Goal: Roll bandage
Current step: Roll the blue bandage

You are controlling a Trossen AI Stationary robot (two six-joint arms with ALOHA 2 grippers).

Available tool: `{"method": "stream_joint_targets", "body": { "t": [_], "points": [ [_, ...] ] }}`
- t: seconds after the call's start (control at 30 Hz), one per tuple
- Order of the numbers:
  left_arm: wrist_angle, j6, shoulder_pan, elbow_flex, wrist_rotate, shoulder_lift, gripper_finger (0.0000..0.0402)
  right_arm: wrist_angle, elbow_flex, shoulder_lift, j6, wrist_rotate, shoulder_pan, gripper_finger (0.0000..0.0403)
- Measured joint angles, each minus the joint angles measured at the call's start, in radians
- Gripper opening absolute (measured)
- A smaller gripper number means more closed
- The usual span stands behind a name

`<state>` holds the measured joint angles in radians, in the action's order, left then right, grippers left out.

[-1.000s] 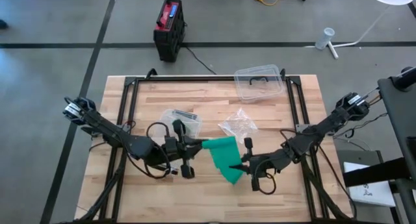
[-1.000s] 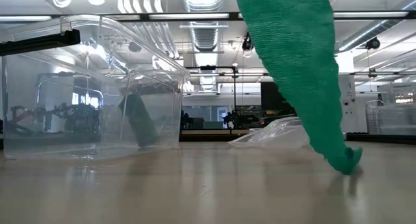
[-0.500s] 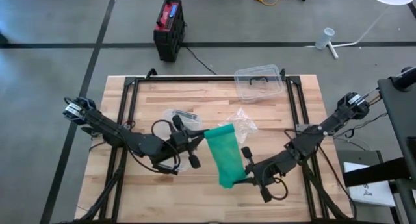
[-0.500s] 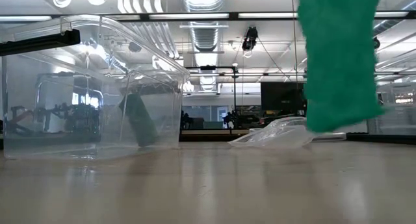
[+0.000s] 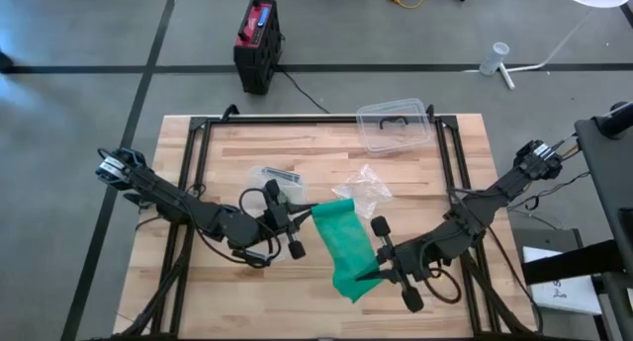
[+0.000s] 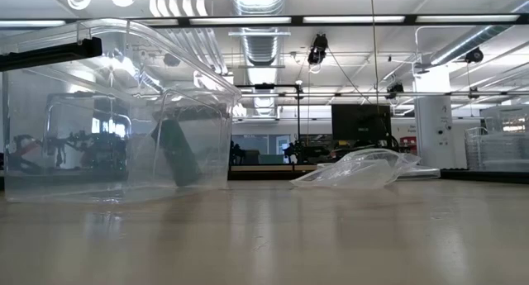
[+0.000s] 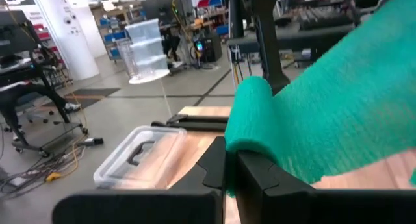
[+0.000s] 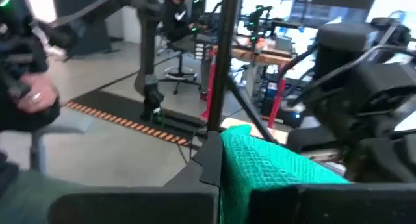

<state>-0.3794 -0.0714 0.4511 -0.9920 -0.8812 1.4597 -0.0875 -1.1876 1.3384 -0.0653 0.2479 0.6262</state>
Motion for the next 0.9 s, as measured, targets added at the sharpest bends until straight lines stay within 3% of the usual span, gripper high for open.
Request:
{"method": "stream_joint_targets", "body": {
  "t": [0.23, 0.47, 0.63, 0.9],
  "points": [
    [0.007, 0.012, 0.007, 0.000, 0.000, 0.061, 0.0003, -0.014, -0.001, 0.000, 0.100, 0.155, -0.012, 0.0002],
    [0.033, 0.030, 0.008, 0.000, 0.000, 0.102, 0.0002, -0.045, -0.002, -0.001, 0.145, 0.156, -0.023, 0.0002],
    [0.034, 0.029, 0.007, 0.000, 0.000, 0.097, 0.0003, -0.061, -0.004, -0.001, 0.197, 0.089, -0.001, 0.0002],
    [0.036, 0.006, 0.006, 0.000, 0.000, 0.061, 0.0002, -0.076, -0.004, 0.000, 0.200, 0.085, 0.054, 0.0002]
  ]
}}
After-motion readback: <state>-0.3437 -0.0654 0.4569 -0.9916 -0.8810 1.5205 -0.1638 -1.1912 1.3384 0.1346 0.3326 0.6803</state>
